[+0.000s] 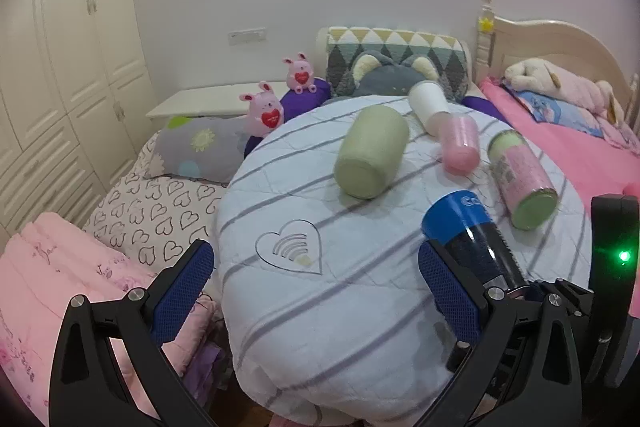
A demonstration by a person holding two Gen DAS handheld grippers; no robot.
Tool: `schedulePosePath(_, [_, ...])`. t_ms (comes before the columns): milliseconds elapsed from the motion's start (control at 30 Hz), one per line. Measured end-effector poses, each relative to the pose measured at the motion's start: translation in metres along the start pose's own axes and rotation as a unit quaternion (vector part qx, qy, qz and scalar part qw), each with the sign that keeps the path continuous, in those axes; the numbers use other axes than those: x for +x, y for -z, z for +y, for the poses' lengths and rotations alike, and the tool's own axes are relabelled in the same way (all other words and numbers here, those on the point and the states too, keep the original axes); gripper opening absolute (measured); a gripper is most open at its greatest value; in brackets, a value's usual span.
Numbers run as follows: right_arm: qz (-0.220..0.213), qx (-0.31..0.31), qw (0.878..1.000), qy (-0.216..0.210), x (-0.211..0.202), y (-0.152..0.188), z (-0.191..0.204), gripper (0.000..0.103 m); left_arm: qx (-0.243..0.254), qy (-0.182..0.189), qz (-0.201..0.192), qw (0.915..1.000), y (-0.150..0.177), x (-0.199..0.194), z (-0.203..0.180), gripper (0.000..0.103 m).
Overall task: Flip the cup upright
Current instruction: 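Move the left gripper down to the lying blue can and grasp it, then lift the blue can with the left gripper and rotate it upright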
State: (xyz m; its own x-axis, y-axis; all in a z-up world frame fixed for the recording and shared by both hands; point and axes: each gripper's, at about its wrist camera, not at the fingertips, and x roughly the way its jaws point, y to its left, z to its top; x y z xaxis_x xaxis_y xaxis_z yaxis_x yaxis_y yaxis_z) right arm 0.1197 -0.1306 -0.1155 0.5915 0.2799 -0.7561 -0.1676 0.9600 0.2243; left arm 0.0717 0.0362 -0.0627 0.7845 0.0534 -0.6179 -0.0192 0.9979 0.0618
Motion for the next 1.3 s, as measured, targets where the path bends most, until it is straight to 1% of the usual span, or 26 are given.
schedulePosePath(100, [0.0, 0.002, 1.0, -0.009, -0.002, 0.004, -0.001, 0.071, 0.003, 0.002, 0.002, 1.0, 0.002, -0.006, -0.007, 0.103])
schedulePosePath(133, [0.001, 0.003, 1.0, -0.014, -0.002, 0.004, -0.002, 0.073, 0.004, 0.003, 0.004, 1.0, 0.002, -0.007, -0.008, 0.103])
schedulePosePath(200, [0.003, 0.008, 1.0, -0.029, -0.001, 0.004, -0.004, 0.083, 0.002, 0.005, 0.008, 1.0, 0.003, -0.011, -0.011, 0.103])
schedulePosePath(300, [-0.015, 0.004, 0.999, -0.044, -0.014, 0.003, -0.005, 0.083, -0.005, 0.008, 0.011, 0.9999, 0.003, -0.015, -0.014, 0.103])
schedulePosePath(433, [-0.038, -0.012, 0.998, -0.042, -0.036, 0.011, -0.004, 0.083, -0.012, 0.009, 0.007, 0.9999, 0.0, -0.022, -0.02, 0.103])
schedulePosePath(533, [-0.056, -0.018, 0.998, -0.02, -0.049, 0.013, -0.01, 0.083, -0.008, 0.007, -0.003, 0.9999, -0.003, -0.028, -0.03, 0.103])
schedulePosePath(600, [-0.07, -0.021, 0.997, 0.003, -0.058, 0.013, -0.016, 0.083, -0.004, 0.007, -0.008, 0.9999, -0.005, -0.032, -0.039, 0.103])
schedulePosePath(733, [-0.098, -0.018, 0.994, 0.04, -0.077, 0.012, -0.036, 0.083, 0.01, 0.005, -0.011, 0.9999, -0.006, -0.036, -0.056, 0.103])
schedulePosePath(800, [-0.109, -0.015, 0.993, 0.052, -0.085, 0.012, -0.048, 0.083, 0.02, 0.006, -0.01, 0.9997, -0.006, -0.036, -0.067, 0.103])
schedulePosePath(1000, [-0.134, -0.001, 0.988, 0.073, -0.1, 0.01, -0.078, 0.083, 0.035, 0.006, -0.004, 0.9993, -0.007, -0.036, -0.09, 0.103])
schedulePosePath(1300, [-0.142, 0.007, 0.988, 0.068, -0.1, 0.01, -0.104, 0.083, 0.047, -0.003, 0.011, 0.9989, -0.009, -0.023, -0.114, 0.103])
